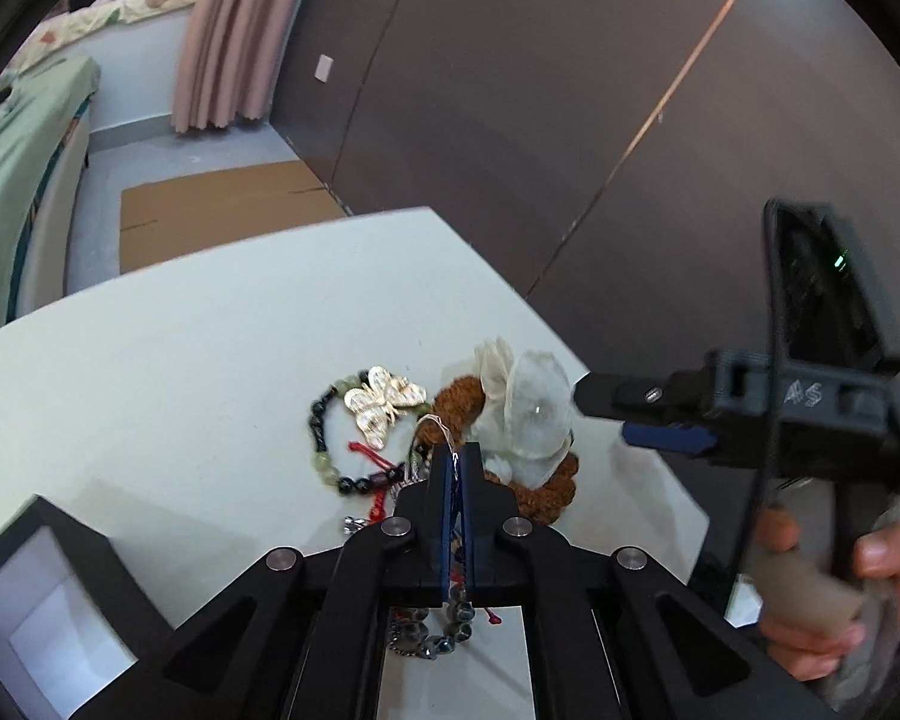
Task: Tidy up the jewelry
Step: 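Grasp the white lace pouch with the right tool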
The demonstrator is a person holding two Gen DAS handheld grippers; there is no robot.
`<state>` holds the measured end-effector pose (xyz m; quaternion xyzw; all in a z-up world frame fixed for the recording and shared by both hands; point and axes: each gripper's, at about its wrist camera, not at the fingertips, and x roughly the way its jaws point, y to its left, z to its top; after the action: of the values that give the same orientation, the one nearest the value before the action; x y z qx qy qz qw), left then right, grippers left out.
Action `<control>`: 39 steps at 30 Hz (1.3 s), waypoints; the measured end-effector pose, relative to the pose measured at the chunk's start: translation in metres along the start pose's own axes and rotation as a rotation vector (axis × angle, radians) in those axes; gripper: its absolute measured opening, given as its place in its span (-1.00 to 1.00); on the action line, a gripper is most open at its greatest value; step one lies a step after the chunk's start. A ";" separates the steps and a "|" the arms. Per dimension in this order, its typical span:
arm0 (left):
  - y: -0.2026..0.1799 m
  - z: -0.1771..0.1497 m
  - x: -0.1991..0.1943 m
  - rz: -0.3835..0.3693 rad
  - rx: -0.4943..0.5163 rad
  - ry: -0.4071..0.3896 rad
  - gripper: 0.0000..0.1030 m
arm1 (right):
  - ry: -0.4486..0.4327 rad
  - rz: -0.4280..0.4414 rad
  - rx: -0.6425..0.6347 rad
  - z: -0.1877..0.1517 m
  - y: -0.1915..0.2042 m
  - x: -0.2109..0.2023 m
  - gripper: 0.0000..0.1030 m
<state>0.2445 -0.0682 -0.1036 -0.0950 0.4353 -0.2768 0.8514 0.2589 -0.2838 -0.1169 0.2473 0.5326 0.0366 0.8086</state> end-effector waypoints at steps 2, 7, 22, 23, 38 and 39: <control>0.006 0.003 -0.012 0.004 -0.013 -0.023 -0.97 | -0.012 0.003 -0.024 0.000 0.008 0.001 0.51; 0.020 0.007 -0.039 0.023 -0.053 -0.067 -0.97 | -0.035 -0.042 -0.092 0.001 0.027 0.007 0.51; 0.029 -0.001 -0.112 0.032 -0.101 -0.209 -0.97 | -0.082 -0.209 -0.157 0.001 0.047 0.021 -0.58; 0.027 -0.002 -0.119 0.031 -0.099 -0.223 -0.97 | -0.081 -0.199 -0.150 0.001 0.046 0.019 -0.76; 0.026 -0.010 -0.175 0.078 -0.106 -0.321 -0.97 | -0.233 0.117 -0.166 -0.035 0.083 -0.041 -0.93; 0.027 -0.011 -0.175 0.084 -0.108 -0.320 -0.97 | -0.239 0.149 -0.167 -0.037 0.084 -0.045 -0.93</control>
<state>0.1648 0.0521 -0.0008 -0.1650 0.3121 -0.1986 0.9143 0.2242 -0.2113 -0.0530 0.2208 0.4078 0.1107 0.8790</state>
